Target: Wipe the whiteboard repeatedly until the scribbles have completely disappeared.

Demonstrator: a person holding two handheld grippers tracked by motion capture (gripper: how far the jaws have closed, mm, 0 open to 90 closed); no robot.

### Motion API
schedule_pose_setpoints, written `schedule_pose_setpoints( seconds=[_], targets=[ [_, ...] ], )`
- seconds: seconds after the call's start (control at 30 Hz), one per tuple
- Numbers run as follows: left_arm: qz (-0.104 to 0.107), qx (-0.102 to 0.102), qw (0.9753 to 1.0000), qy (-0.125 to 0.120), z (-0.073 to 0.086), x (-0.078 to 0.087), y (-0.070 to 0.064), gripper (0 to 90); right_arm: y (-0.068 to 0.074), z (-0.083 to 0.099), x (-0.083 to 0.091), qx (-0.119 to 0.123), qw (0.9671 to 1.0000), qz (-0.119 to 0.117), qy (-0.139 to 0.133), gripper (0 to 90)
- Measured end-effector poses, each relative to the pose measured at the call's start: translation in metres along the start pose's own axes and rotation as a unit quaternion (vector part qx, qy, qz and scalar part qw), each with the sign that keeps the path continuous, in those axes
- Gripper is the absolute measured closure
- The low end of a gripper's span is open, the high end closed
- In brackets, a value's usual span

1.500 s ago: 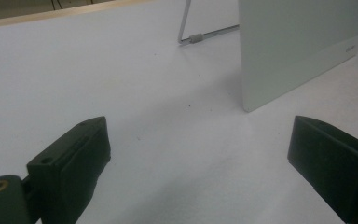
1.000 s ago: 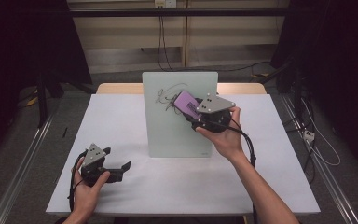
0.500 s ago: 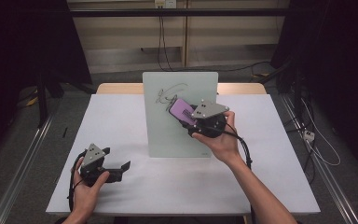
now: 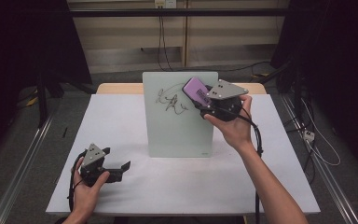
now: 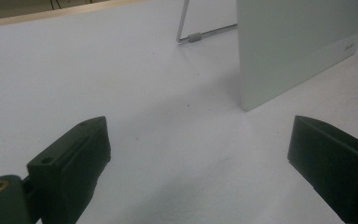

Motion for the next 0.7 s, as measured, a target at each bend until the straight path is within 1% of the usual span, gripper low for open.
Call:
schedule_pose_setpoints(
  seconds=[0.07, 0.17, 0.27, 0.33, 0.4, 0.47, 0.53, 0.6, 0.7],
  targets=[
    [0.000, 0.000, 1.0000, 0.000, 0.000, 0.000, 0.000, 5.7, 0.001, 0.000, -0.001, 0.005, 1.0000, 0.007, -0.001, 42.0],
    [-0.001, -0.002, 1.0000, 0.002, 0.000, -0.001, 0.000, 5.7, 0.000, -0.003, -0.004, -0.005, 0.9999, 0.007, -0.007, 42.0],
    [0.000, -0.002, 1.0000, 0.000, 0.000, -0.001, -0.001, 5.7, 0.001, -0.006, -0.006, -0.003, 1.0000, 0.007, -0.007, 42.0],
    [0.000, -0.004, 1.0000, 0.002, 0.000, 0.000, 0.000, 5.7, 0.004, -0.005, -0.007, -0.002, 1.0000, 0.005, -0.007, 42.0],
    [0.000, -0.003, 1.0000, 0.001, 0.000, 0.000, 0.000, 5.7, 0.010, -0.001, -0.008, 0.001, 1.0000, -0.002, -0.002, 42.0],
    [0.000, -0.003, 1.0000, 0.001, 0.000, 0.000, 0.000, 5.7, 0.019, 0.006, -0.010, 0.005, 0.9999, -0.011, 0.005, 42.0],
    [0.000, -0.002, 1.0000, 0.001, 0.000, 0.000, 0.000, 5.7, 0.027, 0.012, -0.011, 0.004, 0.9998, -0.016, 0.008, 42.0],
    [0.001, -0.005, 1.0000, 0.001, 0.000, 0.000, -0.001, 5.7, 0.033, 0.016, -0.013, 0.002, 0.9997, -0.023, 0.010, 42.1],
    [0.001, -0.003, 1.0000, 0.002, 0.000, -0.001, -0.001, 5.7, 0.044, 0.022, -0.016, 0.006, 0.9992, -0.037, 0.017, 42.1]
  ],
)
Point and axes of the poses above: each handheld gripper's, and its own axes: x roughly backward along the jaws, z roughly out of its underside, y roughly to its left, the point moved 8 cm from there along -x, roughly forward along the jaws, and after that the axes turned 12 degrees about -y, right-handed, at the moved point
